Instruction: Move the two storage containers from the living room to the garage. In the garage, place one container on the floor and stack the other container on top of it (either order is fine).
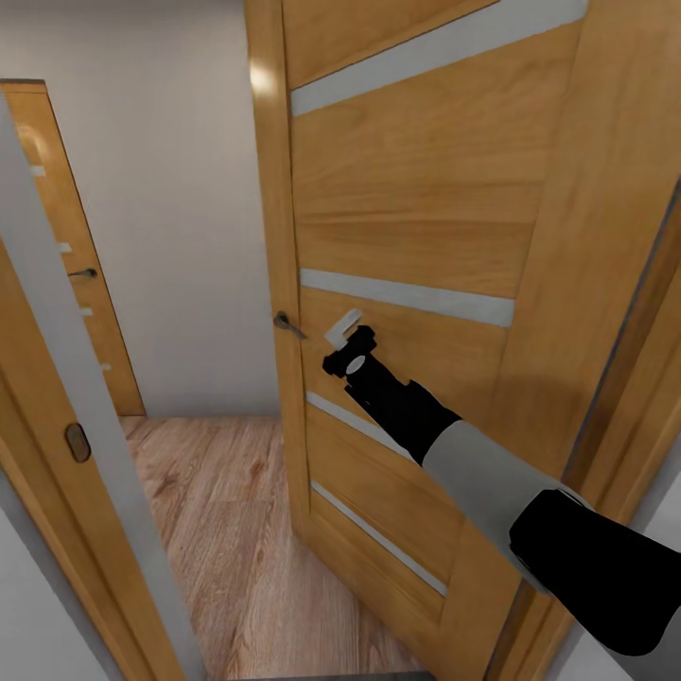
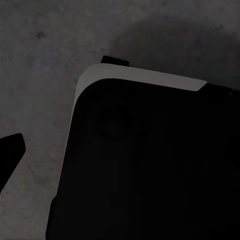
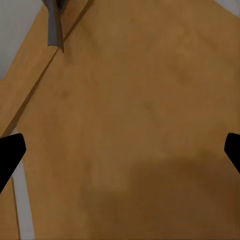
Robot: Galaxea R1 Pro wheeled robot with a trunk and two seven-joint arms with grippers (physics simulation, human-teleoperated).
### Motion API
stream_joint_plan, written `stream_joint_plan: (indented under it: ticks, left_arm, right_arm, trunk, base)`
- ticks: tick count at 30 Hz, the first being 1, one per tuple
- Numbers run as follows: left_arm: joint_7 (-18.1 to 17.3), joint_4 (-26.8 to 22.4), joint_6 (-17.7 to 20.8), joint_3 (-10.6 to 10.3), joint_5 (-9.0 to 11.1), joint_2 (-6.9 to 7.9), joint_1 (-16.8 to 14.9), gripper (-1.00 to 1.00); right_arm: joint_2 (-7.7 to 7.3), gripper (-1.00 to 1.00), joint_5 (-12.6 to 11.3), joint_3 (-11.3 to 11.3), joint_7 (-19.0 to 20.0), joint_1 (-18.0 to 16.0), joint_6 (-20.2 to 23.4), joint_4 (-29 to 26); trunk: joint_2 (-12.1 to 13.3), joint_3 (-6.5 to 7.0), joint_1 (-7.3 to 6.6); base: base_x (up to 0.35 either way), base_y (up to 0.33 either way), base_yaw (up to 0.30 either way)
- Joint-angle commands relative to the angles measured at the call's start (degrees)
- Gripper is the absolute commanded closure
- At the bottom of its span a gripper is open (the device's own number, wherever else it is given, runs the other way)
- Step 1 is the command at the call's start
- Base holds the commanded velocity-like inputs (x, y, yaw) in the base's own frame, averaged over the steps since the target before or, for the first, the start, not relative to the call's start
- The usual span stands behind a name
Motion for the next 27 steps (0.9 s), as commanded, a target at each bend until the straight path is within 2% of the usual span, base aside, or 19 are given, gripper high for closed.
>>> stream_joint_plan:
  ticks: [1, 21, 27]
  left_arm:
    - [0.0, -0.1, -0.1, 0.2, 0.1, -0.02, 0.0, -1.00]
    - [0.0, -0.1, -0.1, 0.2, 0.1, 0.03, 0.0, -1.00]
    - [0.0, 0.0, 0.1, 0.2, 0.2, 0.31, 0.0, -1.00]
  right_arm:
    - [0.00, -1.00, 0.2, 0.2, -0.1, -0.1, 0.4, -0.1]
    - [0.00, -1.00, 0.3, 0.4, -0.5, -0.1, 0.6, -0.1]
    - [0.00, -1.00, 0.3, 0.4, -0.6, -0.1, 0.6, -0.1]
  trunk:
    - [0.0, -0.06, 0.00]
    - [0.0, -0.06, 0.00]
    - [0.0, -0.06, 0.00]
  base:
    - [0.000, 0.000, 0.000]
    - [0.001, 0.000, 0.000]
    - [0.215, 0.000, 0.000]
